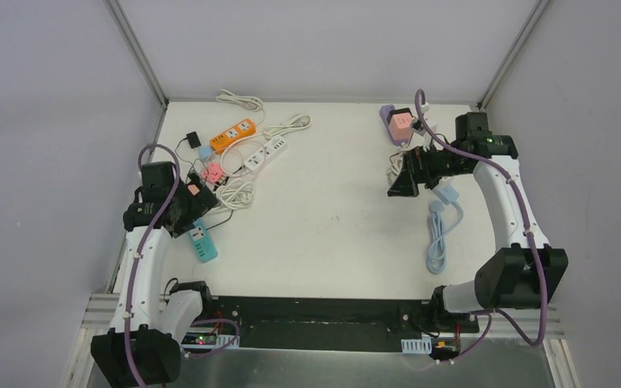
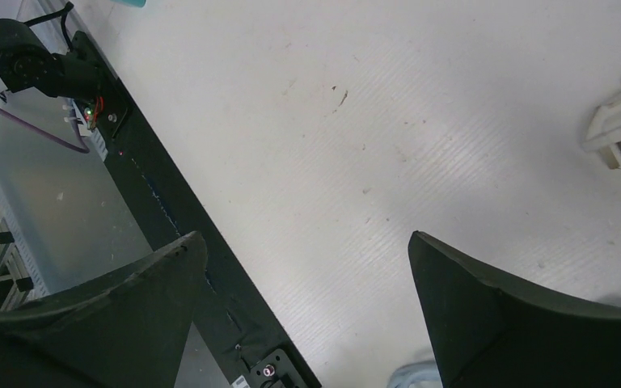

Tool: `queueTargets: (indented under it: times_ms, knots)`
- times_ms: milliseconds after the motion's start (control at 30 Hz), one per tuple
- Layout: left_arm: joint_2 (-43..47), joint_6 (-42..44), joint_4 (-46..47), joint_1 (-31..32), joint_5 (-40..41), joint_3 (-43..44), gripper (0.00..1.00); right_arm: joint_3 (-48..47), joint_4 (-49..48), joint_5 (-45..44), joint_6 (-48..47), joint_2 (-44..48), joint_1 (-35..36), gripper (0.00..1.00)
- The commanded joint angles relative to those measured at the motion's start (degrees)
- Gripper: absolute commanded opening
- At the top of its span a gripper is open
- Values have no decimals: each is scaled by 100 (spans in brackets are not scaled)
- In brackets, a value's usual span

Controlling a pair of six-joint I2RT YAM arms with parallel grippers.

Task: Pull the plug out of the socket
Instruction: Move the socket to the center of the board.

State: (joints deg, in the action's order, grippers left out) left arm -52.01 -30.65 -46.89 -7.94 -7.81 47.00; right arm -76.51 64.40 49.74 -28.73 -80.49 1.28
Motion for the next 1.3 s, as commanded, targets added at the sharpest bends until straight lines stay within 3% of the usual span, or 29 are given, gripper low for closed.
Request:
queueTargets:
  times_ms: [0, 100, 200, 433, 533, 633, 867, 1267]
  knots:
    - [30, -365, -110, -6, -999, 688, 99, -579, 923, -251, -492, -127, -110, 100]
    - [-322, -734, -110, 2, -1779, 1257, 99, -624, 857, -140, -290, -144, -210, 100]
    - [-541, -1100, 43, 153, -2056, 1832, 99, -550, 814, -143, -211, -53, -367, 100]
    - [-1019, -2983, 212, 859, -1607, 3321, 99, -222, 640, -108, -2, 245, -687, 100]
    - [-1311, -3367, 170, 1673, -919, 4310, 99, -120, 588, -1, 66, 304, -761, 100]
    - [-1735, -3739, -13, 1988, -685, 5317, 99, -130, 585, 116, 107, 257, -787, 100]
    - [-2531, -3965, -857, 2536, -120, 7187, 99, -314, 454, 484, 244, -106, -787, 100]
    - [-3029, -3902, -1246, 3850, 970, 8138, 99, 113, -142, 538, 554, 16, -787, 100]
